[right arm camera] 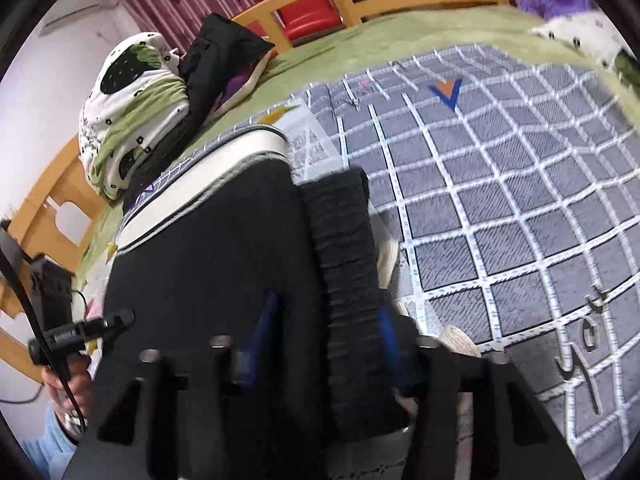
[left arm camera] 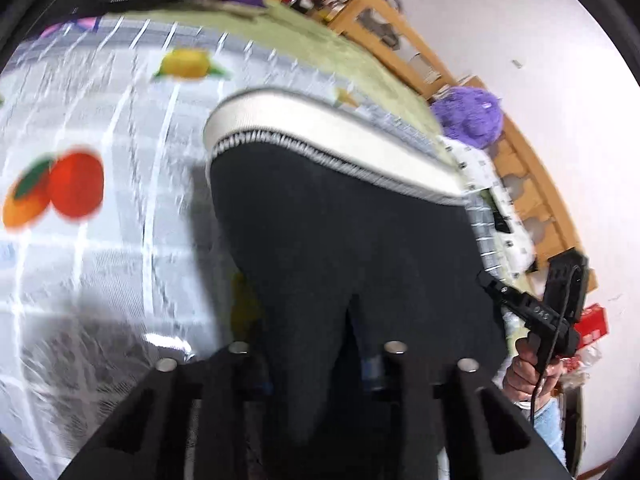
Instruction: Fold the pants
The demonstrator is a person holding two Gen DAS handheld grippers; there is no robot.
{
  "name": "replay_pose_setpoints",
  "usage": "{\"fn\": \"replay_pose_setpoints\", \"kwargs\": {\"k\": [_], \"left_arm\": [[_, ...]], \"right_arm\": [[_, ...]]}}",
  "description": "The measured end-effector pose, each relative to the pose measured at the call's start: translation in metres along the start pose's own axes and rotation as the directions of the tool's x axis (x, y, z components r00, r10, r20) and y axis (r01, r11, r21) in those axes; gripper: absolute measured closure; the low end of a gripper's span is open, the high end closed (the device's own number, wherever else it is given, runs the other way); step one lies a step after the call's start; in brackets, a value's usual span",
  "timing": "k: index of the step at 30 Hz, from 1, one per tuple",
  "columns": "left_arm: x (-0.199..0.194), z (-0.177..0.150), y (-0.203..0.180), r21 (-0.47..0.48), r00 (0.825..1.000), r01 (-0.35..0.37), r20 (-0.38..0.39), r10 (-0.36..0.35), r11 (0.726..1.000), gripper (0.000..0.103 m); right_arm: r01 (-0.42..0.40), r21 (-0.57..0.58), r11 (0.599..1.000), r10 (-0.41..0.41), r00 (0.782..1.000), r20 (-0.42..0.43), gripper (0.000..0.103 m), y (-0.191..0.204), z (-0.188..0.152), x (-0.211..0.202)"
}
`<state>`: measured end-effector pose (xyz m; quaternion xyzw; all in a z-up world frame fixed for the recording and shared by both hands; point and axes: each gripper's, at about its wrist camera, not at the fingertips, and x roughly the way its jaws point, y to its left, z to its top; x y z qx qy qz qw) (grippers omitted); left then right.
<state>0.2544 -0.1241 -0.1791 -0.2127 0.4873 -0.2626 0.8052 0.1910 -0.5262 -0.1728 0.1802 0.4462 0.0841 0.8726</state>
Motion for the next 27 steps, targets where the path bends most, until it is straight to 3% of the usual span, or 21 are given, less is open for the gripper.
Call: {"fn": "replay_pose_setpoints", "kwargs": {"k": [2, 4, 6, 8, 11, 14, 15, 17, 20, 22, 24, 27], "left_arm": [[-0.021, 0.011, 0.001, -0.023, 0.999, 0.042, -0.003, -0.042, 0.999, 0.082], [-0.05, 0.017, 0.001, -0.004, 0.999, 0.026, 0.033, -0.026, 1.0, 0.082], [-0.085, 0.021, 0.008, 0.026, 0.997, -0.038, 0.067, 0.036, 0.999, 0.082], [-0.116, 0.025, 0.025, 0.025, 0.991, -0.103, 0.086, 0.1, 0.994, 0.082], [-0.139, 0.025, 0.062, 0.005, 0.978, -0.188, 0.088, 0.187, 0.982, 0.078], [-0.13, 0.011, 0.1, -0.053, 0.957, -0.286, 0.024, 0.287, 0.957, 0.068], [-0.129, 0.006, 0.108, -0.064, 0.953, -0.302, 0.015, 0.304, 0.951, 0.066], [-0.132, -0.008, 0.117, -0.065, 0.927, -0.372, 0.017, 0.373, 0.926, 0.063], [-0.141, -0.025, 0.115, -0.019, 0.924, -0.38, 0.037, 0.381, 0.925, 0.044], [-0.15, -0.035, 0.111, 0.003, 0.912, -0.405, 0.063, 0.404, 0.914, 0.043], [-0.163, -0.045, 0.108, 0.011, 0.905, -0.418, 0.092, 0.416, 0.908, 0.043], [-0.186, -0.059, 0.112, -0.031, 0.919, -0.376, 0.118, 0.377, 0.926, 0.043]], "right_arm": [[-0.056, 0.056, 0.997, 0.056, 0.998, -0.001, 0.08, 0.007, 0.004, -0.017], [-0.077, 0.061, 0.995, 0.078, 0.997, -0.015, 0.082, 0.029, 0.005, -0.026], [-0.072, 0.014, 0.997, 0.073, 0.995, -0.071, 0.085, 0.062, -0.003, -0.026], [-0.154, -0.019, 0.988, 0.151, 0.981, -0.121, 0.092, 0.098, -0.016, -0.019], [-0.237, -0.063, 0.969, 0.225, 0.961, -0.16, 0.092, 0.145, -0.03, 0.003], [-0.193, -0.127, 0.973, 0.173, 0.973, -0.155, 0.084, 0.171, -0.038, 0.03], [-0.184, -0.124, 0.975, 0.163, 0.973, -0.161, 0.077, 0.172, -0.038, 0.037], [-0.156, -0.12, 0.98, 0.129, 0.97, -0.204, 0.075, 0.17, -0.037, 0.047], [-0.132, -0.143, 0.981, 0.109, 0.981, -0.159, 0.073, 0.172, -0.036, 0.032], [-0.076, -0.207, 0.975, 0.058, 0.994, -0.093, 0.073, 0.185, -0.033, 0.02], [-0.069, -0.238, 0.969, 0.065, 0.998, -0.022, 0.072, 0.198, -0.026, 0.01], [-0.083, -0.252, 0.964, 0.081, 0.997, -0.019, 0.057, 0.212, -0.015, 0.022]]}}
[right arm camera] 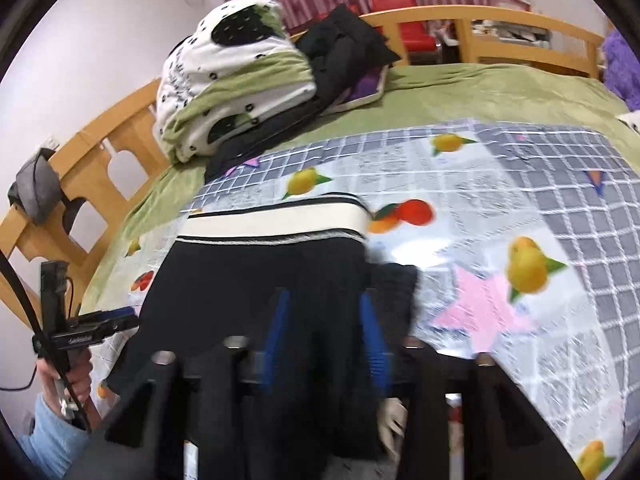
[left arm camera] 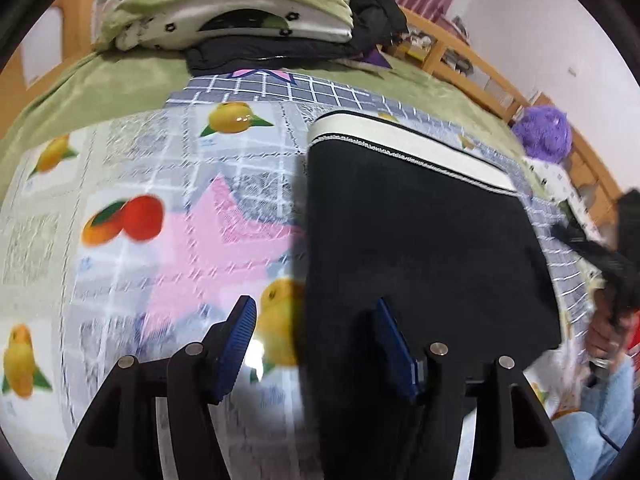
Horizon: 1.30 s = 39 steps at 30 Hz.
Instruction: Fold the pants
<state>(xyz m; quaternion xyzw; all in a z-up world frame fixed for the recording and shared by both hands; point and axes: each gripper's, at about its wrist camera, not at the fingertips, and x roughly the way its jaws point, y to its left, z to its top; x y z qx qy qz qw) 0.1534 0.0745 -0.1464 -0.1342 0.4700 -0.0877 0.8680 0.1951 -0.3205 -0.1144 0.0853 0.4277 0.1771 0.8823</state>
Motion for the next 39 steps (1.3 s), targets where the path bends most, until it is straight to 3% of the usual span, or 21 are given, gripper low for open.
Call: {"fn": "replay_pose_setpoints", "kwargs": {"k": [4, 5, 6, 7, 9, 10, 12, 14, 16, 18, 21, 23, 26, 28, 30, 31, 32, 34, 36, 37, 39], "left_arm": [[-0.02, -0.022, 0.017, -0.016, 1.0, 0.02, 0.011, -0.02, 1.0, 0.043], [-0.022, -0.027, 0.017, -0.013, 1.0, 0.01, 0.009, -0.01, 1.0, 0.043], [-0.026, -0.033, 0.02, -0.004, 1.0, -0.005, 0.007, 0.005, 1.0, 0.043], [-0.031, -0.039, 0.021, 0.005, 1.0, -0.017, 0.007, 0.017, 1.0, 0.043], [-0.04, -0.048, 0.022, 0.018, 1.0, -0.02, 0.009, 0.02, 1.0, 0.043], [-0.043, -0.052, 0.022, 0.021, 1.0, -0.015, 0.011, 0.015, 1.0, 0.043], [-0.05, -0.058, 0.021, 0.029, 1.0, 0.005, 0.018, -0.006, 1.0, 0.043], [-0.055, -0.063, 0.014, 0.064, 0.999, 0.012, 0.033, -0.014, 0.998, 0.043], [-0.054, -0.068, 0.005, 0.102, 1.0, 0.001, 0.028, -0.004, 0.995, 0.043], [-0.053, -0.076, -0.008, 0.172, 1.0, -0.001, 0.004, 0.0, 0.985, 0.043], [-0.053, -0.093, -0.025, 0.277, 1.0, -0.016, -0.008, 0.018, 0.961, 0.043], [-0.05, -0.102, -0.034, 0.312, 1.0, -0.005, -0.01, 0.008, 0.95, 0.043], [-0.038, -0.106, -0.047, 0.33, 1.0, -0.003, -0.004, 0.004, 0.944, 0.044], [-0.027, -0.105, -0.057, 0.355, 1.0, -0.016, -0.001, 0.017, 0.935, 0.052], [-0.014, -0.104, -0.066, 0.394, 0.997, -0.077, 0.022, 0.074, 0.916, 0.063], [-0.002, -0.102, -0.07, 0.412, 0.992, -0.124, 0.035, 0.12, 0.903, 0.08], [0.004, -0.1, -0.071, 0.402, 0.99, -0.141, 0.034, 0.139, 0.905, 0.089], [0.001, -0.089, -0.064, 0.274, 0.99, -0.132, 0.082, 0.114, 0.953, 0.09], [-0.009, -0.081, -0.051, 0.171, 0.995, -0.037, 0.094, 0.022, 0.985, 0.089], [-0.009, -0.08, -0.045, 0.151, 0.998, 0.002, 0.061, -0.012, 0.988, 0.085], [-0.006, -0.083, -0.038, 0.167, 1.0, -0.004, -0.008, 0.006, 0.986, 0.078]], "right_arm": [[0.148, -0.015, 0.989, -0.149, 0.978, -0.145, 0.062, -0.002, 0.0, 0.06], [0.152, 0.028, 0.988, -0.147, 0.979, -0.139, 0.067, -0.008, -0.003, 0.066], [0.143, 0.033, 0.989, -0.138, 0.983, -0.125, 0.094, -0.008, -0.003, 0.062], [0.054, 0.045, 0.998, -0.049, 0.993, -0.106, 0.095, -0.009, 0.003, 0.047], [-0.103, 0.146, 0.984, 0.104, 0.995, 0.0, 0.095, -0.021, 0.009, 0.012], [-0.121, 0.169, 0.978, 0.115, 0.992, 0.045, 0.095, -0.025, 0.009, -0.002], [0.057, 0.086, 0.995, -0.06, 0.997, 0.043, 0.095, -0.02, 0.004, -0.011], [0.106, 0.112, 0.988, -0.103, 0.994, -0.03, 0.094, -0.035, -0.008, 0.004], [0.131, 0.141, 0.981, -0.115, 0.987, -0.114, 0.084, -0.049, -0.023, 0.026], [0.128, 0.171, 0.977, -0.11, 0.988, -0.113, 0.077, -0.055, -0.03, 0.028], [0.069, 0.242, 0.968, -0.053, 0.996, -0.074, 0.076, -0.056, -0.034, 0.004], [0.061, 0.222, 0.973, -0.047, 0.997, -0.067, 0.076, -0.046, -0.039, -0.011], [0.044, 0.193, 0.98, -0.027, 0.996, -0.09, 0.067, -0.031, -0.048, -0.023], [0.003, 0.21, 0.978, 0.02, 0.994, -0.106, 0.066, -0.028, -0.058, -0.027], [-0.001, 0.212, 0.977, 0.027, 0.992, -0.121, 0.066, -0.025, -0.069, -0.031], [0.009, 0.204, 0.979, 0.017, 0.992, -0.125, 0.065, -0.025, -0.073, -0.03], [0.017, 0.199, 0.98, 0.008, 0.992, -0.128, 0.065, -0.026, -0.079, -0.031], [0.027, 0.209, 0.977, 0.002, 0.99, -0.139, 0.065, -0.03, -0.087, -0.03], [0.037, 0.216, 0.976, -0.001, 0.987, -0.163, 0.065, -0.035, -0.089, -0.025], [0.049, 0.23, 0.972, -0.008, 0.984, -0.176, 0.065, -0.039, -0.091, -0.024], [0.034, 0.256, 0.966, 0.015, 0.982, -0.188, 0.065, -0.046, -0.094, -0.023]]}}
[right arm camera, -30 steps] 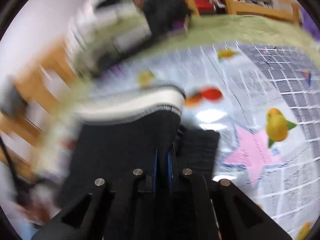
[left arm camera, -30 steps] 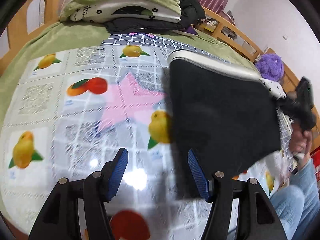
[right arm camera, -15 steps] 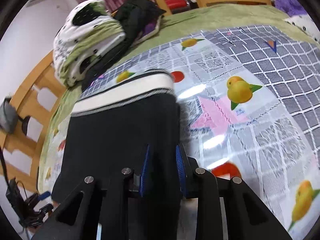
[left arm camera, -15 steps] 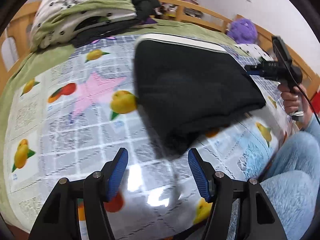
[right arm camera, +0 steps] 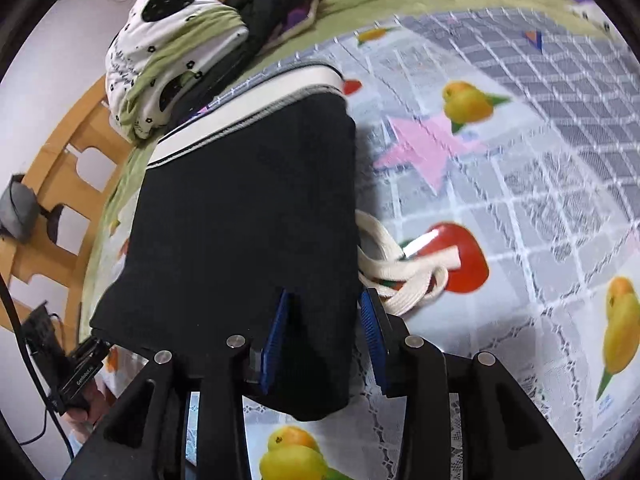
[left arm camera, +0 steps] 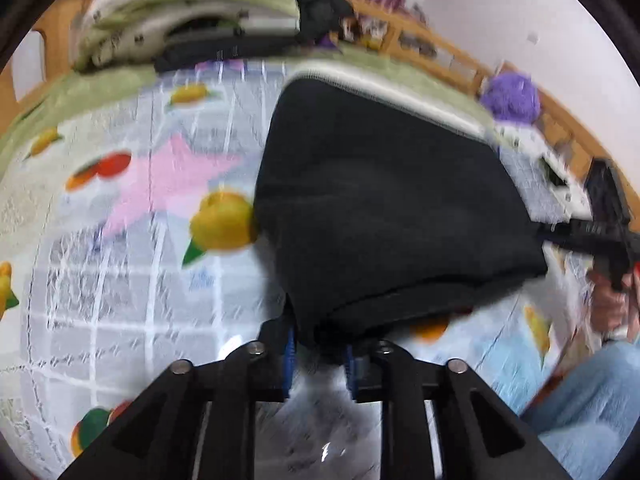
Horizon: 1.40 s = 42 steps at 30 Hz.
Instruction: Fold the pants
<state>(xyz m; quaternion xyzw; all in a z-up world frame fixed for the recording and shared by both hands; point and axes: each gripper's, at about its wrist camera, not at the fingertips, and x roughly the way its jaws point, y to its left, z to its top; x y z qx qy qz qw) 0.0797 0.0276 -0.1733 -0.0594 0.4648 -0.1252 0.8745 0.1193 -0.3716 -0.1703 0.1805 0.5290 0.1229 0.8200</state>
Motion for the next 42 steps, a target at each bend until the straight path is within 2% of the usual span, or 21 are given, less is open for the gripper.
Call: {"fn": "replay_pose_setpoints", "kwargs": {"k": [1, 2, 4, 10, 12, 13, 15, 17, 19, 20, 21, 24, 26, 27, 29, 30, 32, 36, 38, 40, 42], "left_arm": [[0.0, -0.006, 0.002, 0.03, 1.0, -0.023, -0.013, 0.023, 0.999, 0.071], [-0.003, -0.013, 0.002, 0.06, 0.999, -0.043, -0.006, 0.043, 0.997, 0.057], [-0.008, -0.026, -0.001, 0.124, 0.998, -0.07, 0.005, 0.07, 0.99, 0.052], [-0.002, -0.033, -0.02, 0.263, 0.993, -0.116, 0.022, 0.114, 0.958, 0.052], [0.002, -0.026, -0.029, 0.289, 0.991, -0.134, 0.051, 0.125, 0.948, 0.077], [0.003, -0.021, -0.029, 0.275, 0.993, -0.118, 0.05, 0.109, 0.954, 0.093], [-0.005, -0.009, -0.025, 0.172, 0.992, -0.081, 0.112, 0.062, 0.982, 0.094], [-0.008, -0.004, -0.017, 0.102, 0.987, -0.051, 0.157, 0.034, 0.993, 0.095], [0.01, -0.005, -0.006, 0.038, 0.991, -0.095, 0.093, 0.091, 0.995, 0.095], [0.018, -0.009, 0.0, 0.005, 0.994, -0.094, 0.064, 0.094, 0.996, 0.095], [0.013, -0.014, 0.003, -0.01, 0.994, -0.073, 0.086, 0.074, 0.997, 0.095], [-0.002, -0.023, 0.007, -0.024, 0.998, -0.003, 0.069, 0.005, 1.0, 0.092], [-0.017, -0.027, 0.008, -0.014, 0.998, -0.016, 0.065, 0.017, 1.0, 0.092], [-0.024, -0.029, 0.007, -0.006, 0.997, -0.026, 0.074, 0.027, 1.0, 0.092], [-0.044, -0.028, 0.008, -0.007, 0.99, -0.064, 0.123, 0.064, 0.998, 0.078], [-0.05, -0.024, 0.01, -0.015, 0.988, -0.066, 0.14, 0.067, 0.998, 0.076], [-0.061, -0.006, 0.009, -0.037, 0.984, -0.024, 0.175, 0.03, 0.999, 0.075], [-0.046, 0.043, -0.013, 0.003, 0.978, 0.051, 0.205, -0.05, 0.999, 0.075], [-0.026, 0.057, -0.022, 0.032, 0.981, 0.058, 0.181, -0.063, 0.998, 0.075], [0.0, 0.058, -0.023, 0.031, 0.992, 0.02, 0.122, -0.023, 0.999, 0.075], [0.023, 0.035, -0.018, 0.022, 0.998, 0.012, 0.065, -0.013, 1.0, 0.075]], "right_arm": [[-0.012, 0.009, 1.0, 0.012, 1.0, -0.007, 0.065, -0.003, -0.001, 0.001], [-0.021, 0.012, 1.0, 0.021, 1.0, -0.009, 0.065, -0.005, -0.001, 0.001], [-0.032, 0.011, 0.999, 0.032, 0.999, -0.009, 0.065, -0.006, -0.001, 0.001], [-0.039, -0.001, 0.999, 0.039, 0.999, -0.014, 0.065, -0.002, -0.003, 0.001], [-0.033, -0.009, 0.999, 0.032, 0.999, -0.017, 0.065, 0.001, -0.002, 0.002], [-0.026, -0.013, 1.0, 0.026, 0.999, -0.018, 0.065, 0.002, -0.002, 0.002], [-0.018, -0.018, 1.0, 0.018, 1.0, -0.019, 0.065, 0.003, -0.002, 0.002], [-0.016, -0.02, 1.0, 0.016, 1.0, -0.02, 0.065, 0.003, -0.002, 0.002], [-0.017, -0.024, 1.0, 0.017, 1.0, -0.025, 0.065, 0.003, -0.002, 0.003], [-0.024, -0.026, 0.999, 0.023, 0.999, -0.032, 0.065, 0.003, -0.002, 0.004], [-0.03, -0.029, 0.999, 0.029, 0.999, -0.042, 0.065, 0.003, -0.002, 0.005], [-0.021, -0.068, 0.997, 0.019, 0.999, -0.042, 0.065, 0.008, -0.004, 0.0], [-0.021, -0.112, 0.993, 0.02, 1.0, -0.013, 0.065, 0.012, -0.006, -0.011], [-0.023, -0.127, 0.992, 0.023, 1.0, -0.004, 0.065, 0.014, -0.006, -0.015], [-0.032, -0.163, 0.986, 0.031, 0.999, -0.004, 0.065, 0.018, -0.006, -0.019], [-0.027, -0.176, 0.984, 0.026, 1.0, -0.008, 0.065, 0.02, -0.005, -0.018], [-0.018, -0.198, 0.98, 0.014, 1.0, -0.023, 0.065, 0.021, -0.004, -0.011], [0.003, -0.193, 0.981, -0.012, 0.999, -0.046, 0.061, 0.019, -0.002, 0.009], [0.002, -0.192, 0.981, -0.011, 0.999, -0.044, 0.061, 0.017, -0.002, 0.011], [-0.004, -0.189, 0.982, -0.005, 0.999, -0.048, 0.061, 0.016, -0.003, 0.01], [-0.011, -0.201, 0.98, -0.001, 0.998, -0.058, 0.061, 0.014, -0.005, 0.004]]}}
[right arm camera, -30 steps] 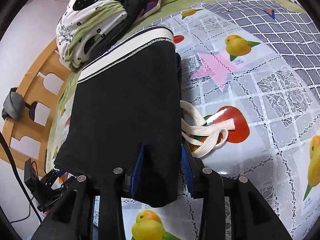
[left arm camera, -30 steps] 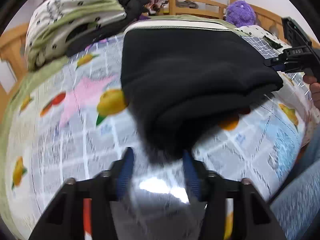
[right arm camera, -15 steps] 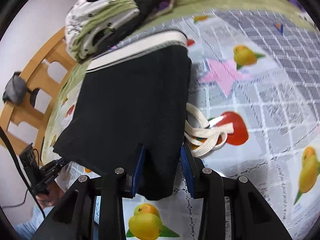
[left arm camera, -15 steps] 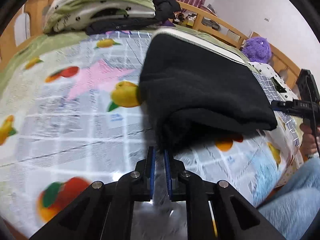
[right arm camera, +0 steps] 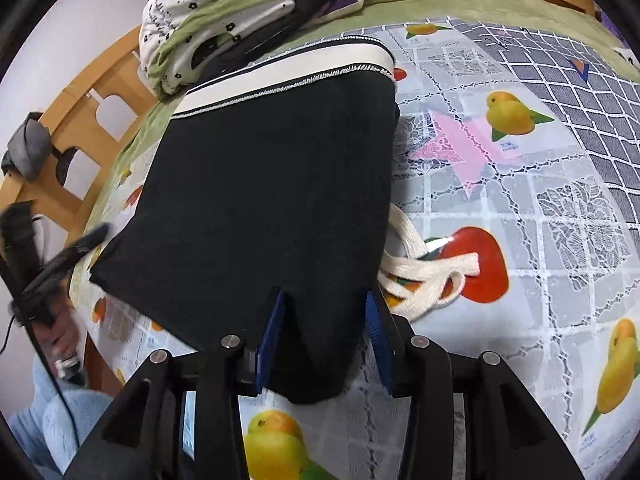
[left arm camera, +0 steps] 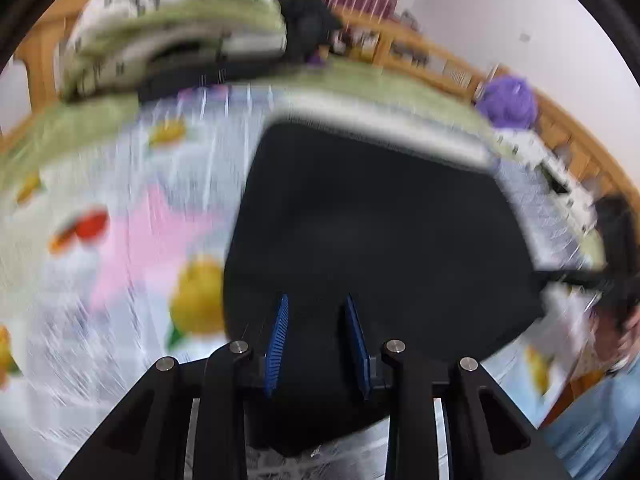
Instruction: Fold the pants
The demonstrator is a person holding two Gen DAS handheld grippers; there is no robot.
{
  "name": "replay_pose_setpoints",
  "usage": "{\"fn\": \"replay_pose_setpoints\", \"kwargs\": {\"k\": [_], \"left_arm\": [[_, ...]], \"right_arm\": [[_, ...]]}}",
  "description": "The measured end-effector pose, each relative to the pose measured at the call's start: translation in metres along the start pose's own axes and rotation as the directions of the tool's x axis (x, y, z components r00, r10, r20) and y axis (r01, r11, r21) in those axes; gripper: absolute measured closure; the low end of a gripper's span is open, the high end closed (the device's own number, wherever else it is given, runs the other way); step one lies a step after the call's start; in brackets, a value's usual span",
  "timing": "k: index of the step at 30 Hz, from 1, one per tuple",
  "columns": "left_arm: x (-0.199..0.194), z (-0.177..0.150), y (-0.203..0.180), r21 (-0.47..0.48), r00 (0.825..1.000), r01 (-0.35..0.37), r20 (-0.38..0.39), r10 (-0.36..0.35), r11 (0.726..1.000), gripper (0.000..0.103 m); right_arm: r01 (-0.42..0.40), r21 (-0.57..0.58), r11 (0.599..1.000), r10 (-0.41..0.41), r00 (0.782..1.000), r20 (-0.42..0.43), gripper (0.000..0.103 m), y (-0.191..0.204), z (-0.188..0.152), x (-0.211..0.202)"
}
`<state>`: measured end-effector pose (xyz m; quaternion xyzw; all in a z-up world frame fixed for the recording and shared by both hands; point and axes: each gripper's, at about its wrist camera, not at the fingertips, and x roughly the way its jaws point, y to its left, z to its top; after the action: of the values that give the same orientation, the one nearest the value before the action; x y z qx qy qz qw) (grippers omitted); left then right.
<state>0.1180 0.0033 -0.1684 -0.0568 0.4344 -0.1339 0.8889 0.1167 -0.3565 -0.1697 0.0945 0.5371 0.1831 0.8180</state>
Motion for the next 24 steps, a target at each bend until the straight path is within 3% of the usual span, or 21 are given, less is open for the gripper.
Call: {"fn": "replay_pose_setpoints", "kwargs": {"k": [2, 5, 7, 10, 16, 18, 19, 21, 22, 24], "left_arm": [[-0.009, -0.028, -0.003, 0.052, 0.997, 0.001, 0.077, -0.005, 0.999, 0.075], [-0.023, -0.033, -0.01, 0.1, 0.997, -0.016, 0.08, 0.008, 0.995, 0.075], [-0.025, -0.016, -0.001, 0.036, 0.998, 0.027, 0.053, -0.029, 0.999, 0.075], [-0.024, 0.014, 0.012, -0.04, 0.997, 0.052, 0.058, -0.05, 0.998, 0.073], [0.01, 0.106, -0.002, 0.003, 0.991, 0.033, 0.129, -0.033, 0.999, 0.052], [0.032, 0.126, -0.01, 0.04, 0.991, 0.037, 0.126, -0.041, 0.999, 0.041], [0.047, 0.133, -0.014, 0.058, 0.993, 0.011, 0.119, -0.018, 0.998, 0.041], [0.089, 0.141, -0.017, 0.068, 0.989, -0.142, 0.059, 0.138, 0.988, 0.04], [0.106, 0.141, -0.016, 0.064, 0.983, -0.185, 0.022, 0.184, 0.981, 0.035], [0.113, 0.138, -0.011, 0.039, 0.986, -0.164, 0.027, 0.163, 0.986, 0.032]], "right_arm": [[0.0, -0.018, 1.0, 0.0, 1.0, 0.017, 0.062, -0.001, -0.001, -0.01], [0.021, -0.034, 0.999, -0.018, 0.994, 0.105, 0.062, -0.003, 0.004, -0.026], [0.015, -0.041, 0.999, -0.008, 0.986, 0.166, 0.062, -0.002, 0.015, -0.032], [0.049, -0.068, 0.997, -0.027, 0.957, 0.287, 0.061, 0.008, 0.04, -0.036], [0.097, -0.102, 0.99, -0.048, 0.916, 0.399, 0.061, 0.025, 0.096, -0.01], [0.162, -0.13, 0.978, -0.096, 0.906, 0.411, 0.06, 0.027, 0.109, 0.012], [0.189, -0.133, 0.973, -0.125, 0.914, 0.386, 0.06, 0.025, 0.114, 0.027], [0.255, -0.138, 0.957, -0.205, 0.931, 0.302, 0.061, 0.017, 0.122, 0.06], [0.285, -0.145, 0.947, -0.229, 0.921, 0.314, 0.06, 0.013, 0.122, 0.069], [0.263, -0.144, 0.954, -0.206, 0.923, 0.324, 0.06, 0.01, 0.12, 0.068]]}}
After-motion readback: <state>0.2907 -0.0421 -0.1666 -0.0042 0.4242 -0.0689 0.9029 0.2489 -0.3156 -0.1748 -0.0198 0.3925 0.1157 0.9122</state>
